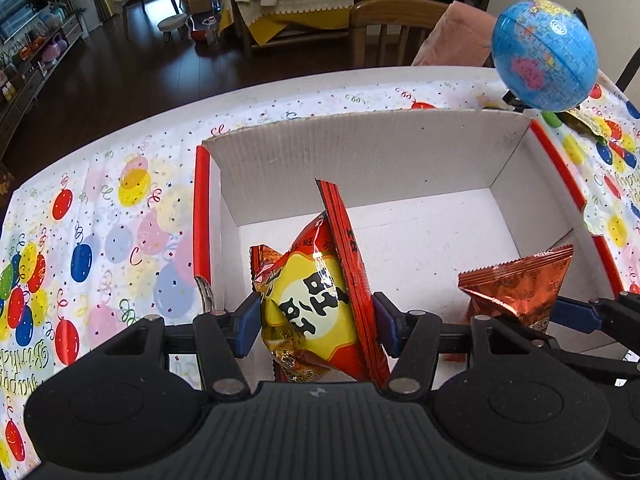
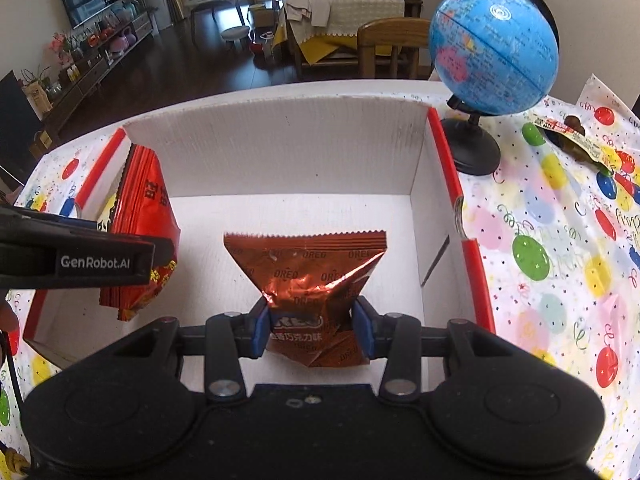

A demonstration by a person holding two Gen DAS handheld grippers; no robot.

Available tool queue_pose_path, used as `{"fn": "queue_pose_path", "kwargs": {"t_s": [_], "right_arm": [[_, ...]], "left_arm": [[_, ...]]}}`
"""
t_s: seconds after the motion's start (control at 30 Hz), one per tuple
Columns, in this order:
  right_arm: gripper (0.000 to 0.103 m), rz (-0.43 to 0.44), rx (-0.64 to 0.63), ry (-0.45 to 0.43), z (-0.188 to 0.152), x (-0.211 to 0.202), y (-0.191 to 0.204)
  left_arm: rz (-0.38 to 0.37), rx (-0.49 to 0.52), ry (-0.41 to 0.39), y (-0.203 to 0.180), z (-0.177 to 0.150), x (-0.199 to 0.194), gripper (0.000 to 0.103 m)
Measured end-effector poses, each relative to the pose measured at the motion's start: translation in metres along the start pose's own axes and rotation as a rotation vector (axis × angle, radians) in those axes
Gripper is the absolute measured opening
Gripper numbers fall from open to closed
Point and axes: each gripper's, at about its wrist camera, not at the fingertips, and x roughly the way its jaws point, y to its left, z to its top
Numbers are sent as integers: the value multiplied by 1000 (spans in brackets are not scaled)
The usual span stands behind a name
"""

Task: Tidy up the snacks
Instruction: 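Open both grippers to drop the packets into the red box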

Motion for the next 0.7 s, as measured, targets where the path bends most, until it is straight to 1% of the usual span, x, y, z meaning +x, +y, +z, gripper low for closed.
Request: {"fn": "queue_pose_path", "kwargs": {"t_s": [0.1,0.17,0.2,0.27,0.33,0.47,0.53,0.6,0.7], "right_arm": [[42,11,3,18,-1,1,1],[45,3,-3,13,-1,0,1],[48,2,1,10,-2,-1,1],[54,6,13,2,-2,-4,-1],[61,6,7,-15,-1,-8,-3],[64,7,5,-39,-2,-20,-6],[70,9,9,-53,-3,-28,-8],[72,19,7,-71,-5,-37,-10],[78,23,3,-98,-8,-52,-11]], "left_arm": [[19,13,11,-2,-2,3,58],[17,21,6,-3,-3,1,58],[15,21,6,-4,-3,0,59],[8,16,2,-4,-3,-3,63],[8,9,-5,-4,-3,-7,64],[-9,-5,-16,-4,-7,-17,64],[-22,-12,-19,-4,-9,-24,64],[-34,-22,-25,-4,-12,-33,64],[-37,-32,-45,-6,-19,-48,65]]}}
